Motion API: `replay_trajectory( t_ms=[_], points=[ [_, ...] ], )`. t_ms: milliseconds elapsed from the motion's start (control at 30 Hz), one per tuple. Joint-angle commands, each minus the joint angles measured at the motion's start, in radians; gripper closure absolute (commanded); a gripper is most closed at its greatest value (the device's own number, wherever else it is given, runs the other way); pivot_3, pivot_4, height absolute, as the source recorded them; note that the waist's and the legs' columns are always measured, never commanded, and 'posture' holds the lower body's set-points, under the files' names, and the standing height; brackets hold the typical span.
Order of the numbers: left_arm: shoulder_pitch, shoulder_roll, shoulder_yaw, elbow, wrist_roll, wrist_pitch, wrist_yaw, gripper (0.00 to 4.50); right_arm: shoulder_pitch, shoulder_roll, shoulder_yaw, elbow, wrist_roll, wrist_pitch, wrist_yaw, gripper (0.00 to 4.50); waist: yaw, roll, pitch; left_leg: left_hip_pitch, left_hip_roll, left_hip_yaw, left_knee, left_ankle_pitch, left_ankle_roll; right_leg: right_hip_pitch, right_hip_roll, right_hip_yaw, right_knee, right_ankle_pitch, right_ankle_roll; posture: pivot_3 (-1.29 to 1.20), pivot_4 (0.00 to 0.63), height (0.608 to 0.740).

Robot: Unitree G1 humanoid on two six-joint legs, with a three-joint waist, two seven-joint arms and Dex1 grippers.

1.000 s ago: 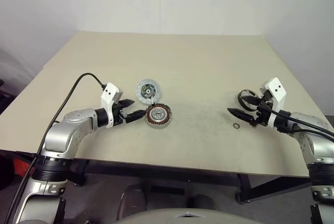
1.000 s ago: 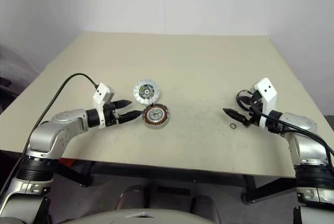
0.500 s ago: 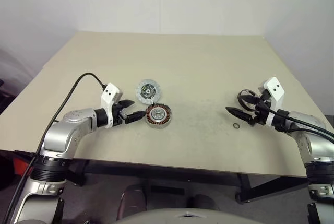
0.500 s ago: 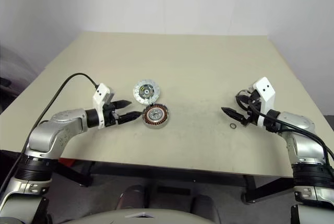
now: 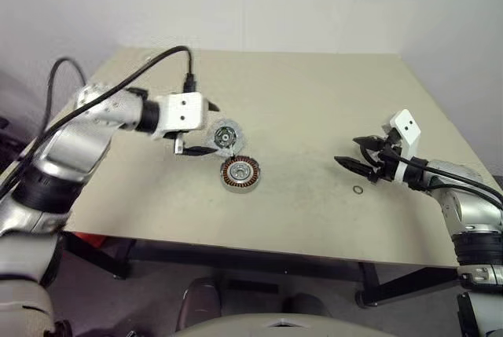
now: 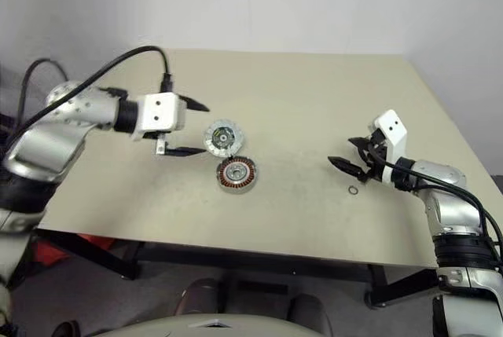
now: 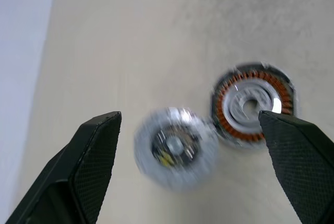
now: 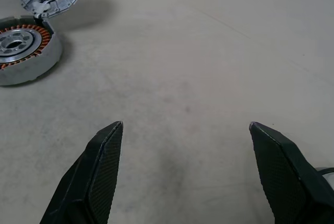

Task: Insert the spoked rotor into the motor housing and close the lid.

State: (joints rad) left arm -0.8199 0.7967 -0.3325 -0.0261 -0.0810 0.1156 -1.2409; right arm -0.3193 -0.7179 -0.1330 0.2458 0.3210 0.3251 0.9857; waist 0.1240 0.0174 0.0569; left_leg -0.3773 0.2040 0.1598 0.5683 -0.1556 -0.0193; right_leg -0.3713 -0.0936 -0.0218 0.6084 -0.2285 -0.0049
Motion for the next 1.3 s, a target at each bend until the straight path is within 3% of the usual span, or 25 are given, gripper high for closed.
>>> replay_trajectory(
  t_ms=[33,300,633,1000,1300],
  points=[
    [-0.093,-0.04,-0.097,0.164,0.105,-0.242,-0.099,0.02,-0.058,-0.007,0.002,0.012,-0.005,-0.031,0.013,0.15,-0.001,0.0,0.0,0.0,0.001,0.0,0.0,0.0,0.0,-0.001,0.0,0.0,0.0,0.0,-0.001,0.0,0.0,0.74],
    [-0.213,-0.09,-0.22,0.427,0.242,-0.591,-0.243,0.02,-0.038,-0.042,-0.024,-0.015,0.006,-0.02,0.024,0.15,0.006,0.001,0.0,-0.018,0.002,0.003,0.005,0.002,-0.002,-0.022,0.003,-0.001,0.011,0.0,-0.004,0.0,0.0,0.74],
    [-0.331,-0.155,-0.236,0.572,0.269,-0.737,-0.35,0.02,-0.068,-0.053,-0.019,-0.012,0.008,-0.017,0.02,0.15,0.026,0.0,0.0,-0.021,0.003,0.003,0.013,0.001,0.0,-0.025,0.0,-0.001,0.017,0.001,-0.006,0.0,0.0,0.74],
    [-0.508,-0.153,-0.412,0.69,0.225,-0.878,-0.374,0.02,-0.129,-0.074,-0.015,0.03,-0.004,-0.023,0.042,0.15,0.029,0.0,0.0,-0.022,0.003,0.004,0.013,0.001,-0.001,-0.027,0.0,-0.001,0.019,0.001,-0.006,0.0,0.0,0.74],
    [-0.462,-0.159,-0.486,0.674,0.195,-0.884,-0.374,0.02,-0.145,-0.063,-0.017,0.022,-0.002,-0.025,0.028,0.15,0.03,0.0,0.0,-0.022,0.003,0.004,0.014,0.001,0.0,-0.027,0.0,-0.001,0.02,0.001,-0.006,0.0,0.0,0.74]
  ],
)
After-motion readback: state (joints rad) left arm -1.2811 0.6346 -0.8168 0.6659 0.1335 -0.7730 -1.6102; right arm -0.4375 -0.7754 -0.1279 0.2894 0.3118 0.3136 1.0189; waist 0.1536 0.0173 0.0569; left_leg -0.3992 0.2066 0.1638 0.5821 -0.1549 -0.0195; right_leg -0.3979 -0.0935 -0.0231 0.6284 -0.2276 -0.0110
